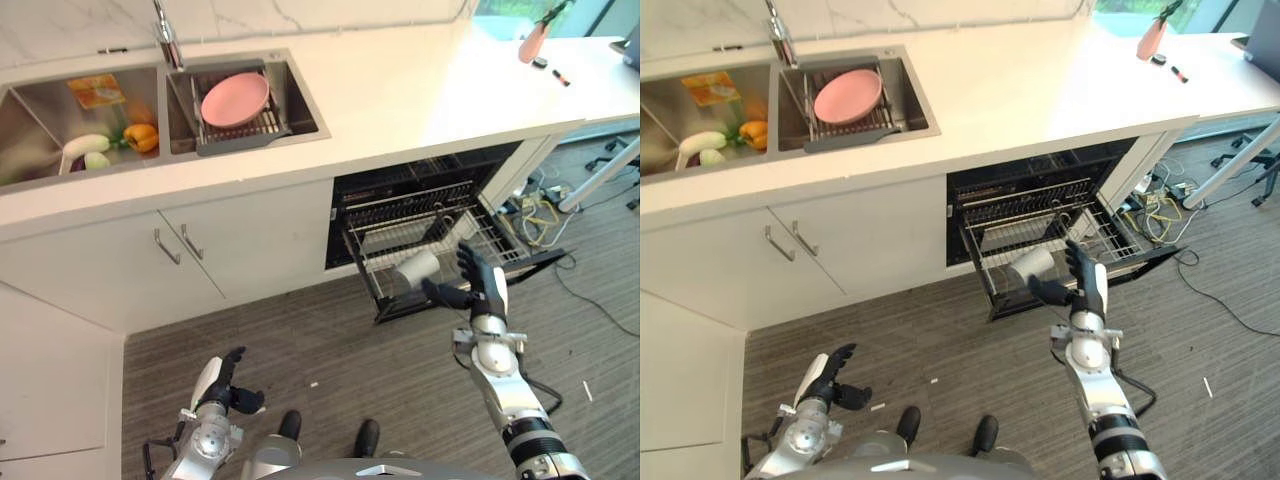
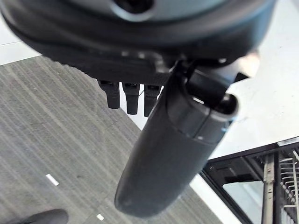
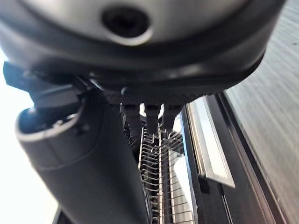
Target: Place the dishes in the dishwasher.
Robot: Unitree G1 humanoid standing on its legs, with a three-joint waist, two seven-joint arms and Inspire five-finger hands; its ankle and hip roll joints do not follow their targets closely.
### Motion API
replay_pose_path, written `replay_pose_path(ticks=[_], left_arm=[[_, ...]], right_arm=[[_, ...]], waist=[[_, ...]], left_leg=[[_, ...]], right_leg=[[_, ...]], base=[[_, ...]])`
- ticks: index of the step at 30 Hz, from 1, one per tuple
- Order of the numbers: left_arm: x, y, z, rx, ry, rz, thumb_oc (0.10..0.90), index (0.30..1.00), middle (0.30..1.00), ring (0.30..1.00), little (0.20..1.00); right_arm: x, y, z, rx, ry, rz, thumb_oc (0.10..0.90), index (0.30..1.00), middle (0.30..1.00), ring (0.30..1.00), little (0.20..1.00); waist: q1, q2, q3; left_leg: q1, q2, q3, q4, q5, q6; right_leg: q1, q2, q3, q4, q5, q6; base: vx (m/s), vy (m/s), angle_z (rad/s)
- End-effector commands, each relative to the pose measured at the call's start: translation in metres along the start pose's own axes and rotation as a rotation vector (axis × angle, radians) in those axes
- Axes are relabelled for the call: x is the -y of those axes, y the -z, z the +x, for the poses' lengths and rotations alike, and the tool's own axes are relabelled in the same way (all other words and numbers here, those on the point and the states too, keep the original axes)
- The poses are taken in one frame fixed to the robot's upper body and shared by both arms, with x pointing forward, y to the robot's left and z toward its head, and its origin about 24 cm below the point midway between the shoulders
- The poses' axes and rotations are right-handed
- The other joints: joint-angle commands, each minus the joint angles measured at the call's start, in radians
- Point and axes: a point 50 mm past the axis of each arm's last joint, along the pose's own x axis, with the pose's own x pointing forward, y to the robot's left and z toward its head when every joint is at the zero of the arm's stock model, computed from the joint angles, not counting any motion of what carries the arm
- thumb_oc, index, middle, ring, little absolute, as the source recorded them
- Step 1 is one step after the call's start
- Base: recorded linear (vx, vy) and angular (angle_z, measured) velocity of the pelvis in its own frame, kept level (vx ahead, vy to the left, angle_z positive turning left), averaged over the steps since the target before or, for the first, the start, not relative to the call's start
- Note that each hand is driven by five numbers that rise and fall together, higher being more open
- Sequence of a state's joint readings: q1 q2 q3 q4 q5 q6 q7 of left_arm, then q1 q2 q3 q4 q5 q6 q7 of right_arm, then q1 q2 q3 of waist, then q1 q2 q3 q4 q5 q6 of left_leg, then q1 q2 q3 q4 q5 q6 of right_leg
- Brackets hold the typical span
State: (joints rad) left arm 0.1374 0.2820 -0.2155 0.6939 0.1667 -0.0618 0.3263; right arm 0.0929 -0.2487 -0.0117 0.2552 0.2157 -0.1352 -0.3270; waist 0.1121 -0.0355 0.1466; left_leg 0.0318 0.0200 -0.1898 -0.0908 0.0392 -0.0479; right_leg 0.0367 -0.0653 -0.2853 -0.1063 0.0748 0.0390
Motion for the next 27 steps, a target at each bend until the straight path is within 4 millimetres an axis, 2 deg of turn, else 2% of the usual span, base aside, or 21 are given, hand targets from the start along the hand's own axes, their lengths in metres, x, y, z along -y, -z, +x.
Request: replay_pose_path(ticks=[1, 2, 3, 4, 6, 8, 9, 10, 12, 13, 14, 16, 18, 20, 21, 22, 25, 26, 27], left_arm=[[0.008, 0.01, 0.002, -0.077, 0.02, -0.083, 0.8, 0.9, 0.9, 0.9, 0.9], [0.02, 0.032, -0.004, -0.228, 0.041, -0.196, 0.8, 0.9, 0.9, 0.9, 0.9], [0.021, 0.032, -0.004, -0.228, 0.041, -0.196, 0.8, 0.9, 0.9, 0.9, 0.9], [0.029, 0.047, -0.01, -0.342, 0.047, -0.287, 0.8, 0.9, 0.9, 0.9, 0.9], [0.038, 0.069, -0.022, -0.489, 0.052, -0.315, 0.8, 0.9, 0.9, 0.9, 0.9], [0.042, 0.078, -0.027, -0.565, 0.05, -0.355, 0.8, 0.9, 0.9, 0.9, 0.9], [0.042, 0.078, -0.027, -0.565, 0.05, -0.355, 0.8, 0.9, 0.9, 0.9, 0.9], [0.047, 0.091, -0.038, -0.686, 0.013, -0.522, 0.8, 0.9, 0.9, 0.9, 0.9], [0.047, 0.098, -0.043, -0.744, -0.011, -0.578, 0.8, 0.9, 0.9, 0.9, 0.9], [0.047, 0.098, -0.043, -0.744, -0.011, -0.578, 0.8, 0.9, 0.9, 0.9, 0.9], [0.045, 0.097, -0.042, -0.749, -0.028, -0.616, 0.8, 0.9, 0.9, 0.9, 0.9], [0.042, 0.097, -0.04, -0.723, -0.01, -0.536, 0.8, 0.9, 0.9, 0.9, 0.9], [0.042, 0.097, -0.04, -0.723, -0.009, -0.537, 0.8, 0.9, 0.9, 0.9, 0.9], [0.049, 0.097, -0.044, -0.74, -0.003, -0.567, 0.8, 0.9, 0.9, 0.9, 0.9], [0.053, 0.094, -0.044, -0.729, -0.011, -0.59, 0.8, 0.9, 0.9, 0.9, 0.9], [0.058, 0.093, -0.046, -0.728, 0.002, -0.606, 0.8, 0.9, 0.9, 0.9, 0.9], [0.068, 0.088, -0.048, -0.709, 0.055, -0.567, 0.8, 0.9, 0.9, 0.9, 0.9], [0.072, 0.087, -0.051, -0.699, 0.073, -0.537, 0.8, 0.9, 0.9, 0.9, 0.9], [0.077, 0.087, -0.054, -0.694, 0.093, -0.52, 0.8, 0.9, 0.9, 0.9, 0.9]], right_arm=[[0.0, -0.056, 0.007, 0.291, -0.117, 0.153, 0.8, 0.9, 0.9, 0.9, 0.9], [0.003, -0.051, -0.005, 0.286, -0.139, 0.228, 0.8, 0.9, 0.9, 0.9, 0.9], [0.003, -0.052, -0.005, 0.286, -0.139, 0.228, 0.8, 0.9, 0.9, 0.9, 0.9], [0.006, -0.053, -0.014, 0.302, -0.151, 0.269, 0.8, 0.9, 0.9, 0.9, 0.9], [0.005, -0.063, -0.015, 0.351, -0.173, 0.3, 0.8, 0.9, 0.9, 0.9, 0.9], [0.006, -0.079, -0.016, 0.42, -0.196, 0.319, 0.8, 0.9, 0.9, 0.9, 0.9], [0.006, -0.079, -0.016, 0.42, -0.196, 0.319, 0.8, 0.9, 0.9, 0.9, 0.9], [0.001, -0.096, -0.017, 0.494, -0.238, 0.374, 0.8, 0.9, 0.9, 0.9, 0.9], [0.0, -0.103, -0.016, 0.521, -0.241, 0.373, 0.8, 0.9, 0.9, 0.9, 0.9], [0.0, -0.103, -0.016, 0.521, -0.241, 0.373, 0.8, 0.9, 0.9, 0.9, 0.9], [-0.004, -0.114, -0.015, 0.562, -0.264, 0.382, 0.8, 0.9, 0.9, 0.9, 0.9], [-0.01, -0.126, -0.015, 0.602, -0.332, 0.367, 0.8, 0.9, 0.9, 0.9, 0.9], [-0.01, -0.126, -0.015, 0.602, -0.333, 0.367, 0.8, 0.9, 0.9, 0.9, 0.9], [-0.009, -0.141, -0.015, 0.671, -0.35, 0.301, 0.8, 0.9, 0.9, 0.9, 0.9], [-0.009, -0.149, -0.016, 0.706, -0.349, 0.279, 0.8, 0.9, 0.9, 0.9, 0.9], [-0.009, -0.155, -0.015, 0.733, -0.339, 0.266, 0.8, 0.9, 0.9, 0.9, 0.9], [-0.005, -0.169, -0.016, 0.801, -0.295, 0.241, 0.8, 0.9, 0.9, 0.9, 0.9], [-0.004, -0.173, -0.016, 0.823, -0.287, 0.228, 0.8, 0.9, 0.9, 0.9, 0.9], [-0.003, -0.175, -0.016, 0.831, -0.273, 0.211, 0.8, 0.9, 0.9, 0.9, 0.9]], waist=[[-0.007, -0.002, -0.04], [-0.027, 0.006, -0.038], [-0.028, 0.007, -0.038], [-0.043, 0.015, -0.036], [-0.052, 0.021, -0.039], [-0.057, 0.028, -0.041], [-0.057, 0.028, -0.041], [-0.053, 0.036, -0.039], [-0.051, 0.039, -0.037], [-0.051, 0.039, -0.037], [-0.047, 0.044, -0.03], [-0.037, 0.052, -0.016], [-0.038, 0.052, -0.016], [-0.037, 0.048, 0.02], [-0.028, 0.047, 0.038], [-0.021, 0.054, 0.044], [0.0, 0.071, 0.04], [0.007, 0.074, 0.037], [0.008, 0.067, 0.032]], left_leg=[[-0.01, 0.039, 0.078, 0.004, -0.011, -0.046], [-0.011, 0.043, 0.078, 0.004, -0.005, -0.051], [-0.011, 0.043, 0.077, 0.004, -0.005, -0.051], [-0.01, 0.049, 0.079, 0.004, 0.001, -0.059], [-0.007, 0.053, 0.083, 0.004, 0.005, -0.064], [-0.005, 0.06, 0.085, 0.004, 0.009, -0.07], [-0.005, 0.06, 0.085, 0.004, 0.009, -0.07], [-0.003, 0.067, 0.086, 0.004, 0.019, -0.076], [-0.003, 0.07, 0.085, 0.004, 0.023, -0.079], [-0.003, 0.07, 0.085, 0.004, 0.023, -0.079], [-0.009, 0.073, 0.08, 0.01, 0.028, -0.083], [-0.03, 0.074, 0.074, 0.045, 0.027, -0.084], [-0.032, 0.074, 0.073, 0.048, 0.026, -0.084], [-0.144, 0.033, 0.128, 0.281, 0.014, -0.093], [-0.185, 0.022, 0.158, 0.35, 0.029, -0.094], [-0.214, 0.033, 0.187, 0.361, 0.041, -0.087], [-0.273, 0.079, 0.304, 0.188, 0.091, -0.067], [-0.298, 0.09, 0.322, 0.141, 0.117, -0.067], [-0.317, 0.1, 0.344, 0.092, 0.118, -0.081]], right_leg=[[0.071, -0.022, 0.014, 0.02, -0.118, 0.071], [0.07, -0.02, 0.015, 0.022, -0.119, 0.066], [0.071, -0.02, 0.014, 0.022, -0.119, 0.066], [0.07, -0.016, 0.016, 0.027, -0.12, 0.061], [0.071, -0.014, 0.016, 0.029, -0.122, 0.057], [0.073, -0.01, 0.017, 0.03, -0.125, 0.053], [0.073, -0.01, 0.017, 0.03, -0.125, 0.053], [0.072, -0.003, 0.022, 0.029, -0.129, 0.045], [0.072, 0.0, 0.023, 0.029, -0.132, 0.041], [0.072, 0.0, 0.023, 0.029, -0.132, 0.041], [0.072, 0.005, 0.025, 0.03, -0.136, 0.035], [0.074, 0.007, 0.022, 0.029, -0.143, 0.026], [0.074, 0.007, 0.021, 0.029, -0.143, 0.026], [0.076, -0.018, 0.008, 0.027, -0.144, 0.021], [0.085, -0.029, 0.003, 0.023, -0.146, 0.018], [0.092, -0.028, -0.002, 0.019, -0.154, 0.018], [0.127, -0.024, -0.027, 0.019, -0.187, 0.029], [0.132, -0.021, -0.036, 0.019, -0.187, 0.036], [0.148, -0.026, -0.04, 0.019, -0.206, 0.044]], base=[[-0.05, -0.014, -0.18], [-0.05, -0.015, -0.2], [-0.07, -0.03, -0.09], [-0.04, -0.033, -0.05], [-0.03, -0.046, -0.03], [-0.01, -0.042, 0.0], [-0.01, -0.072, 0.0], [-0.01, -0.058, 0.01], [0.0, -0.041, 0.0], [-0.01, -0.081, 0.03], [0.0, -0.085, 0.03], [0.0, -0.116, 0.04], [-0.01, -0.051, 0.11], [-0.06, -0.077, 0.51], [-0.02, -0.046, 0.88], [0.04, -0.01, 0.74], [0.17, 0.05, 0.31], [0.29, 0.056, 0.29], [0.29, 0.085, 0.31]])
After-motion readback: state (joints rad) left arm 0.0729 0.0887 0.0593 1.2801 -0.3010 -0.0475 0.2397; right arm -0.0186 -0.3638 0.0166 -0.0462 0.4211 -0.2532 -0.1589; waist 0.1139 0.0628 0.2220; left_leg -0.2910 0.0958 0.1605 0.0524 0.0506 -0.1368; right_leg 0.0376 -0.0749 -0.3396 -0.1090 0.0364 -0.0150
